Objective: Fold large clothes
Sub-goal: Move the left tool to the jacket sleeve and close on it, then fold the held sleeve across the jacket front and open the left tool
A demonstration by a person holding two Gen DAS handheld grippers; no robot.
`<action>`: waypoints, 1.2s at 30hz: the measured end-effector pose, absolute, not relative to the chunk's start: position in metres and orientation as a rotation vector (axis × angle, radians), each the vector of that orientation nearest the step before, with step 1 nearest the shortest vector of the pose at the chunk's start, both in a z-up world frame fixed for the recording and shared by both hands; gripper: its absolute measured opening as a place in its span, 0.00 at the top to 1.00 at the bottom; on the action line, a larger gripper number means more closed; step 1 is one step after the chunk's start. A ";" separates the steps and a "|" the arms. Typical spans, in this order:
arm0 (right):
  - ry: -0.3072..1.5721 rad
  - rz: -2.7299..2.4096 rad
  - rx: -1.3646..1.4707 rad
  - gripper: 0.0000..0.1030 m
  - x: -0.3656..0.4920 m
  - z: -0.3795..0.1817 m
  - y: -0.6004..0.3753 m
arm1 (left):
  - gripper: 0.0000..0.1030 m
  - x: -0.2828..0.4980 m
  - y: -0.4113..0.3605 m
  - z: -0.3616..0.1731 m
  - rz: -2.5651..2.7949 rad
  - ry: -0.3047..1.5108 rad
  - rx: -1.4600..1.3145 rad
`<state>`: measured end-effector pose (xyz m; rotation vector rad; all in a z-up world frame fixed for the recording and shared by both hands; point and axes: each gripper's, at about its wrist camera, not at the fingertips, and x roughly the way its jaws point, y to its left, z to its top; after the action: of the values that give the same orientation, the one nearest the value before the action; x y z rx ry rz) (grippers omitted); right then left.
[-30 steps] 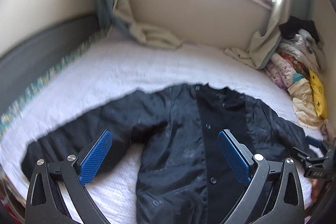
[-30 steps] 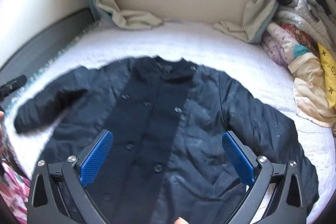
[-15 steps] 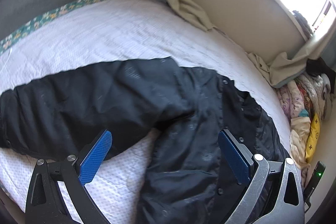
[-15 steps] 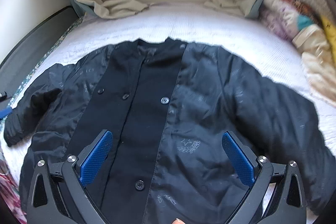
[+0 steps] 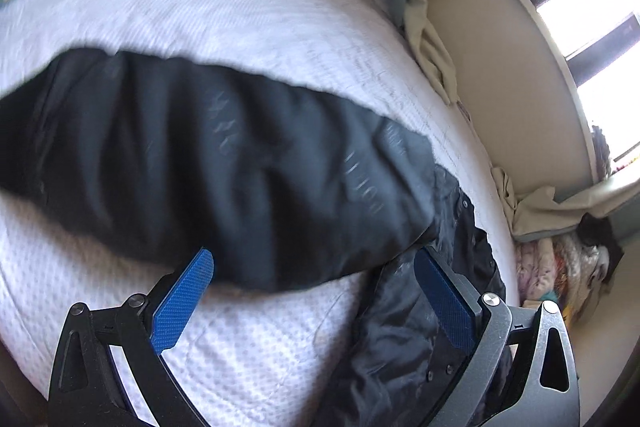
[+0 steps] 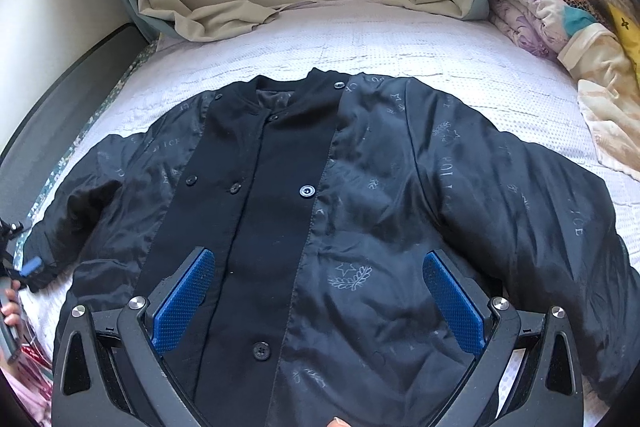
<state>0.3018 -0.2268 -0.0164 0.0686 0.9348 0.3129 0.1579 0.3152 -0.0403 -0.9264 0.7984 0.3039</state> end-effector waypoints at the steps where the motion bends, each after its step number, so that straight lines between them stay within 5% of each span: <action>1: 0.933 0.316 0.066 0.00 0.301 -0.016 -0.225 | 0.02 0.154 0.314 -0.045 0.305 0.802 -0.940; 16: 0.948 0.311 0.044 0.00 0.309 -0.023 -0.210 | 0.06 0.125 0.376 -0.099 0.463 0.612 -1.234; 19: 0.955 0.302 0.046 0.00 0.311 -0.026 -0.212 | 0.33 0.130 0.385 -0.098 0.505 0.593 -1.207; 21: 0.961 0.291 0.050 0.00 0.313 -0.028 -0.216 | 0.63 0.133 0.389 -0.097 0.509 0.593 -1.166; 23: 0.967 0.282 0.057 0.00 0.313 -0.030 -0.220 | 0.76 0.138 0.388 -0.090 0.508 0.599 -1.125; 36: 0.969 0.265 0.111 0.00 0.317 -0.023 -0.226 | 0.85 0.217 0.291 0.063 0.345 0.546 -0.609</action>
<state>0.3172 -0.2261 -0.0227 0.1115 0.9686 0.2652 0.2174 0.2914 0.0633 -0.6085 0.5461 0.3453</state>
